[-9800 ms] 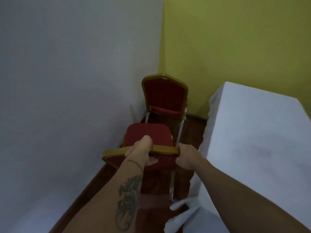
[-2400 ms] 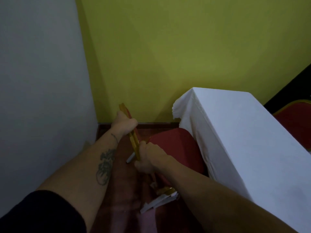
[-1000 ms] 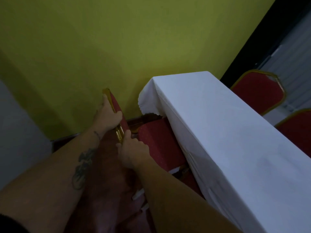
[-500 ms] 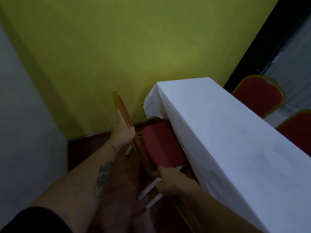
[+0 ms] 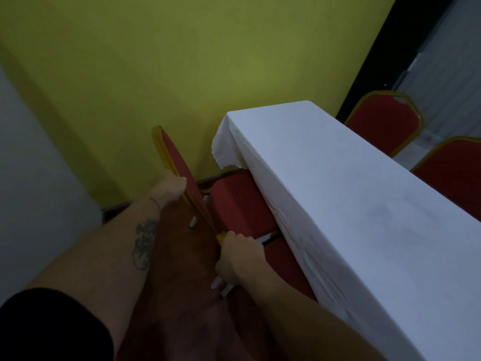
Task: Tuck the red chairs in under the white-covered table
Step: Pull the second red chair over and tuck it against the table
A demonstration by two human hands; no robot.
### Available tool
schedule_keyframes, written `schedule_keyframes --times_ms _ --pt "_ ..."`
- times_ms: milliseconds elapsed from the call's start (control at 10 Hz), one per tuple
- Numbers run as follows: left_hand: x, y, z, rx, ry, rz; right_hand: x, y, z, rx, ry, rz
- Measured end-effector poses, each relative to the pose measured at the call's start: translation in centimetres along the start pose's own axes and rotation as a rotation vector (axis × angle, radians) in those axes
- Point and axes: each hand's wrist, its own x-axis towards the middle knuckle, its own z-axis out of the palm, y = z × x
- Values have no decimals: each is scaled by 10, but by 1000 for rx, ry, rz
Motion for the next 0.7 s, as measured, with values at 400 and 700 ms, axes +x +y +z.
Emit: schedule_keyframes --times_ms 400,700 --pt "19 12 9 158 142 91 68 -16 -28 37 31 144" --pt "22 12 10 131 63 120 68 0 -32 68 103 136"
